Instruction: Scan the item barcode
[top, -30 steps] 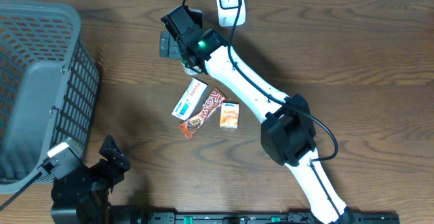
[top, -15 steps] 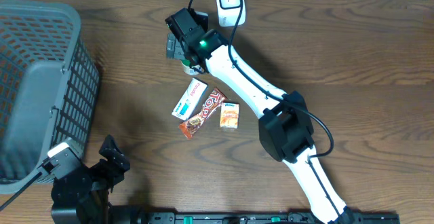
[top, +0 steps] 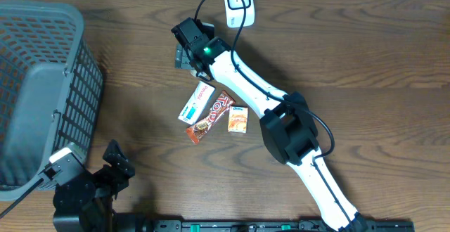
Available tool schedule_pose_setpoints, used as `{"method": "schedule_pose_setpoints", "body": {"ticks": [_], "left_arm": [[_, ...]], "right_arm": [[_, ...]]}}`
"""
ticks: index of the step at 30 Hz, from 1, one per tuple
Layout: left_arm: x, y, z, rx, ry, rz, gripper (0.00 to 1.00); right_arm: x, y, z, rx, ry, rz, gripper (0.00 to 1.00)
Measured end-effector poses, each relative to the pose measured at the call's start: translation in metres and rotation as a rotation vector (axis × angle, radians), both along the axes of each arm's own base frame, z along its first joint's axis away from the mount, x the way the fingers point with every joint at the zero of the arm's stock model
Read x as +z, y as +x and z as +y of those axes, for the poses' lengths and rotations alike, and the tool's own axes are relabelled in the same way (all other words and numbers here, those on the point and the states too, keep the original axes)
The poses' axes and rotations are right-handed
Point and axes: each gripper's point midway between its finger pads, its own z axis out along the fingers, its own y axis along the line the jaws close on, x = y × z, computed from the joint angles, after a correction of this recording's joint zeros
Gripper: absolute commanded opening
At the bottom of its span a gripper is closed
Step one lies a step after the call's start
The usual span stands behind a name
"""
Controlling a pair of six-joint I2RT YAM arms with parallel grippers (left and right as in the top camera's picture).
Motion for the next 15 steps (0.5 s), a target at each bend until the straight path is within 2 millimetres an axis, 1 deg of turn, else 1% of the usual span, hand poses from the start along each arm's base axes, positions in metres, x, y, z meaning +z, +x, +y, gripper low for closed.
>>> {"method": "schedule_pose_setpoints", "body": {"ticks": [1, 2, 7, 11, 12, 15], "left_arm": [[0.0, 0.0, 0.0, 0.0, 0.0, 0.0, 0.88], [0.0, 0.0, 0.0, 0.0, 0.0, 0.0, 0.88], [0.0, 0.0, 0.0, 0.0, 0.0, 0.0, 0.88], [0.0, 0.0, 0.0, 0.0, 0.0, 0.0, 0.88], [0.0, 0.0, 0.0, 0.0, 0.0, 0.0, 0.88], [0.0, 0.0, 0.0, 0.0, 0.0, 0.0, 0.88]], "right_arm": [[-0.002, 0.0, 0.0, 0.003, -0.002, 0.002, 0.74], [-0.003, 0.0, 0.0, 0.005, -0.005, 0.001, 0.69], [0.001, 0.004, -0.004, 0.006, -0.023, -0.012, 0.54], [0.001, 0.005, -0.012, 0.012, -0.043, -0.001, 0.52], [0.0, 0.005, -0.015, 0.013, -0.052, 0.005, 0.49], [-0.001, 0.004, -0.031, 0.017, -0.092, 0.034, 0.48]]}}
